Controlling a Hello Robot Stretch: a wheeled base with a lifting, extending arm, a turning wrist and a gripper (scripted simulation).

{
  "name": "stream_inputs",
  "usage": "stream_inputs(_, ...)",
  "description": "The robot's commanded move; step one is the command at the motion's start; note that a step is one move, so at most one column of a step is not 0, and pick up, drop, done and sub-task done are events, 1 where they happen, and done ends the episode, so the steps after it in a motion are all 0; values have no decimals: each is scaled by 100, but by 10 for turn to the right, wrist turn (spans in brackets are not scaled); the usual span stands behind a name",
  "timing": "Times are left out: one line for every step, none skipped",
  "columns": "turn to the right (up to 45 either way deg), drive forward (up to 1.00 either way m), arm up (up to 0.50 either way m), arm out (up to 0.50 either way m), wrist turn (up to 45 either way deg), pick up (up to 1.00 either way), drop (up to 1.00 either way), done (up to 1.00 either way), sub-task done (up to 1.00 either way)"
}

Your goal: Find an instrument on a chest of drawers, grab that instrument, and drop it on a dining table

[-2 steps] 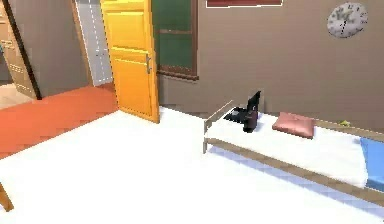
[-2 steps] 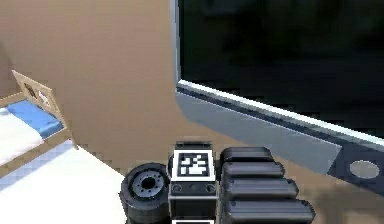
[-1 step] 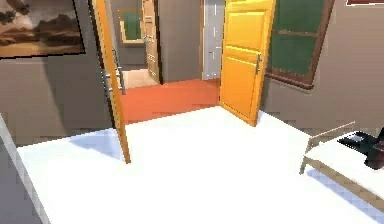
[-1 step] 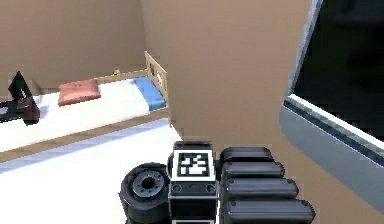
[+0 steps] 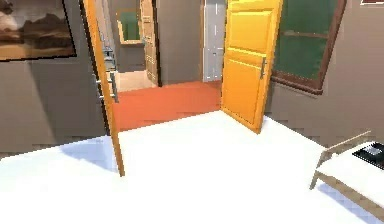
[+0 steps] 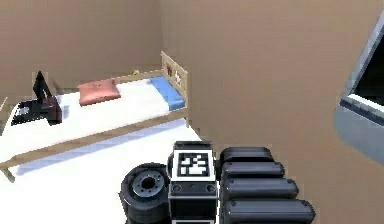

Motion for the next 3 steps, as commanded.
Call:
stream_inputs(450, 0, 0, 0, 0, 0, 0, 0, 0)
stream_inputs(180, 0, 0, 0, 0, 0, 0, 0, 0)
stream_inputs(0, 30, 0, 0, 0, 0, 0, 0, 0)
